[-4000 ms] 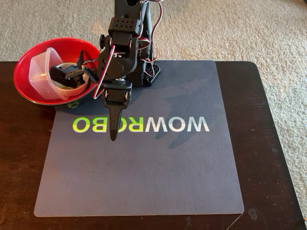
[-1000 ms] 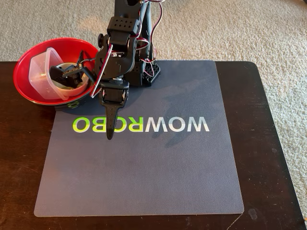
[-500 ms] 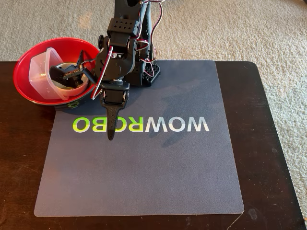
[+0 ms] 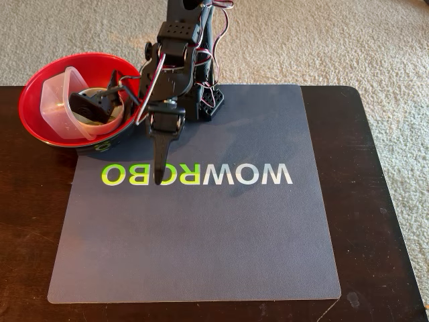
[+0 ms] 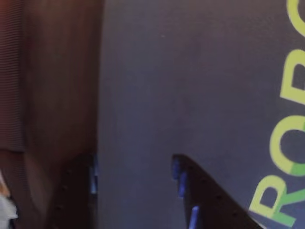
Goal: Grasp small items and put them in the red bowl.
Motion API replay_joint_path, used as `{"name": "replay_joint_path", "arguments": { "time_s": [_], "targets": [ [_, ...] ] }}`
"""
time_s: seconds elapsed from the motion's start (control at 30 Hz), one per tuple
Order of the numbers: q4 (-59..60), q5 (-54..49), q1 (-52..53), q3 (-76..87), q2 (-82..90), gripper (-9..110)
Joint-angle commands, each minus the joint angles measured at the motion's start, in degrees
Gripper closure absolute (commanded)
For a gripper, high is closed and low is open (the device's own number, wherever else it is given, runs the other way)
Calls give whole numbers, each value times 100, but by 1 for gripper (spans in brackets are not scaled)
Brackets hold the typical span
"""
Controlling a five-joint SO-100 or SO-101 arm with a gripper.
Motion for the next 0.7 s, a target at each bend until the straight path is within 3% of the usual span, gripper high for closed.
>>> {"name": "replay_joint_path", "arguments": {
  "time_s": [0.0,0.67],
  "targets": [
    [35,-9,-158,9,-53,82],
    [26,-79,-237,79,-79,82]
  ]
}}
